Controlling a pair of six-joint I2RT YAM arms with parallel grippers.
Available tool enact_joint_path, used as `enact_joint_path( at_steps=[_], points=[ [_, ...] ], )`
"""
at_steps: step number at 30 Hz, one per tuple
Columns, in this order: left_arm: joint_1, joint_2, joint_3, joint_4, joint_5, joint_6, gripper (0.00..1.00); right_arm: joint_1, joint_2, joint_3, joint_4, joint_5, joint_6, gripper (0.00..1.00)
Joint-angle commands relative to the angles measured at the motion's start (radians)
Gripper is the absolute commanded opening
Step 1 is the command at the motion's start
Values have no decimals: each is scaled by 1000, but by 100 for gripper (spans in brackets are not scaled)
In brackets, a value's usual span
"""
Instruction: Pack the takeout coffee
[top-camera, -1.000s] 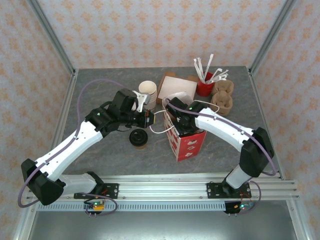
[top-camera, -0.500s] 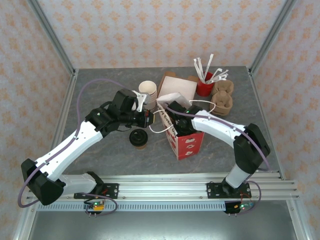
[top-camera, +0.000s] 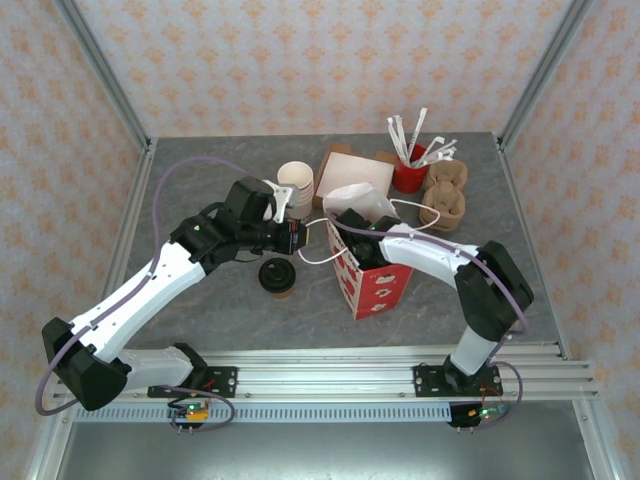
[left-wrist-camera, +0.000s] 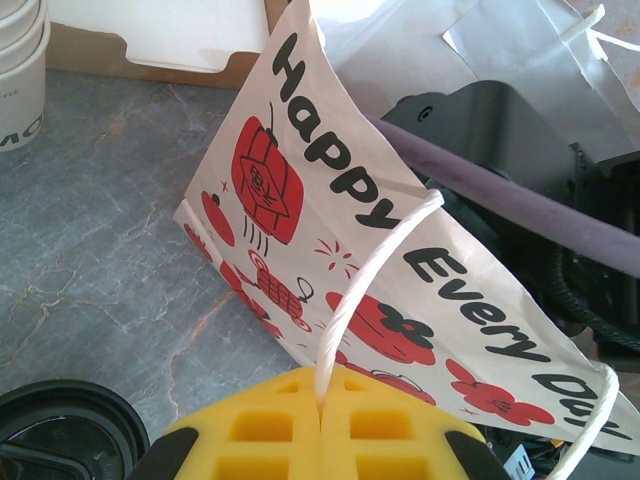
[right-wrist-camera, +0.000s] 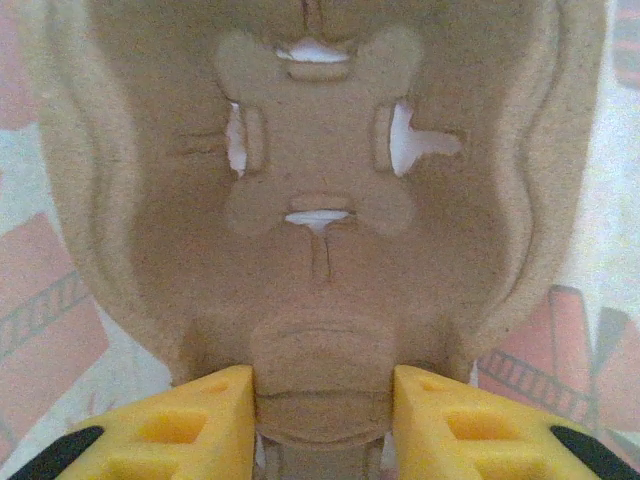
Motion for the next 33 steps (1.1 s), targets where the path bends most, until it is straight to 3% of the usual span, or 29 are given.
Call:
enact_joint_path(
  at_steps=[1, 12, 33],
  points=[
    [-7, -18, 21, 14, -22, -8, 0, -6, 38, -36, 29, 34, -14, 38],
    [-8, -8, 30, 6, -22, -3, 0, -7, 52, -52, 66, 34, -25, 44],
    [-9, 10, 26, 8, -20, -2, 0, -7, -132, 160, -110, -2, -48, 85]
  ],
)
